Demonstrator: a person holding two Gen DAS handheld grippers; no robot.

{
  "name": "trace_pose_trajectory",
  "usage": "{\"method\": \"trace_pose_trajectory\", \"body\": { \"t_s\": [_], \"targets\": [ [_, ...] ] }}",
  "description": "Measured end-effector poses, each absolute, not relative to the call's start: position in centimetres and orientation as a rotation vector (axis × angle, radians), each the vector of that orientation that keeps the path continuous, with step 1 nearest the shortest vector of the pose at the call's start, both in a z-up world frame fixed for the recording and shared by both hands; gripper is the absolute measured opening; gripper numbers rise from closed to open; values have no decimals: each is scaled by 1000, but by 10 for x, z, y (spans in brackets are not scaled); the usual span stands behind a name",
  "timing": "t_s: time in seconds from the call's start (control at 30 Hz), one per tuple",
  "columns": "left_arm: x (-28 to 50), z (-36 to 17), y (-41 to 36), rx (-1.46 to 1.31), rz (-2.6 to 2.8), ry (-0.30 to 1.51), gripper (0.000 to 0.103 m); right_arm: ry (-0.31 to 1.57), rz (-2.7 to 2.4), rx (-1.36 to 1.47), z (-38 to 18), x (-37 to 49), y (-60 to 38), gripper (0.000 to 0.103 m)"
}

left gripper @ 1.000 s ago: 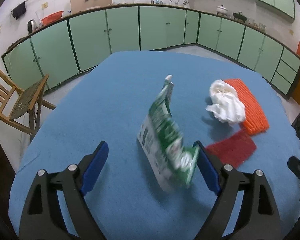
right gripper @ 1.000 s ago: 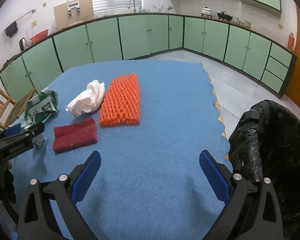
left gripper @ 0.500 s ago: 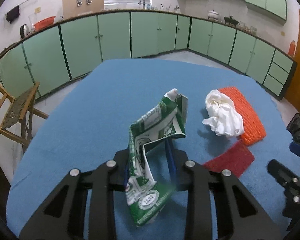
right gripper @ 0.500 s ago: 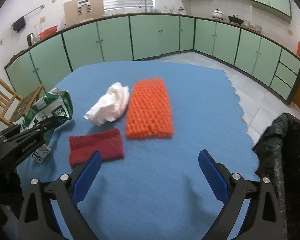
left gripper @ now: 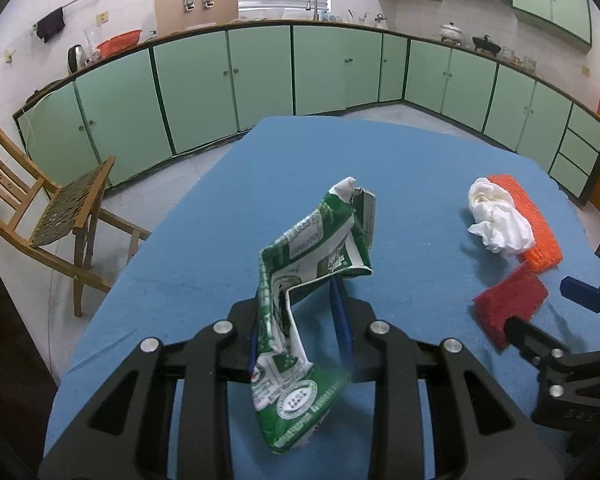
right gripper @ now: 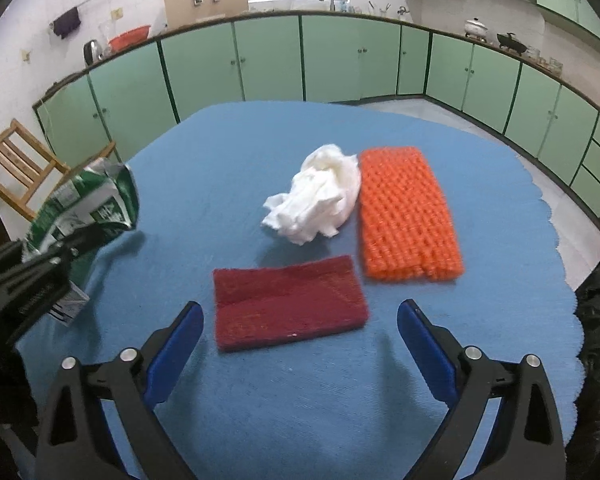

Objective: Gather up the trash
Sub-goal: 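Grasp the green-white milk pouch with the left tool and lift it, then grasp the dark red scrub pad with right tool while left tool holds the pouch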

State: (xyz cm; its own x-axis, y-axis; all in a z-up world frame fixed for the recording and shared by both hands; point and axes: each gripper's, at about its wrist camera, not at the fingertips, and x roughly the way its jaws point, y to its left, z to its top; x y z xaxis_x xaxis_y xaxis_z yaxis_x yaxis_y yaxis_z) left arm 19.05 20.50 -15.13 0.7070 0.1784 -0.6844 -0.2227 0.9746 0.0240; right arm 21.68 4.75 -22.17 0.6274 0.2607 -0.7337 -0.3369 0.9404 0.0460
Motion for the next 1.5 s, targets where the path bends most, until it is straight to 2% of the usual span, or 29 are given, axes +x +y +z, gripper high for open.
{"method": "trace_pose_trajectory", "body": {
  "t_s": [0.33, 0.43, 0.63, 1.03, 1.5],
  "targets": [
    [195, -155, 209, -55, 211, 769, 28, 892, 329, -118, -232, 228, 58, 95],
    [196, -155, 209, -55, 210, 775, 28, 889, 342, -120, -230, 229, 60, 83],
    [197, -154, 206, -38, 214, 775, 28, 876, 355, -95, -225, 224, 54, 82],
    [188, -140, 187, -21, 191, 750, 28, 783, 345, -73, -180, 208, 29, 83],
    [175, -101, 120, -3, 82, 662, 28, 693, 278, -12, -128, 183, -31, 83]
  ]
}}
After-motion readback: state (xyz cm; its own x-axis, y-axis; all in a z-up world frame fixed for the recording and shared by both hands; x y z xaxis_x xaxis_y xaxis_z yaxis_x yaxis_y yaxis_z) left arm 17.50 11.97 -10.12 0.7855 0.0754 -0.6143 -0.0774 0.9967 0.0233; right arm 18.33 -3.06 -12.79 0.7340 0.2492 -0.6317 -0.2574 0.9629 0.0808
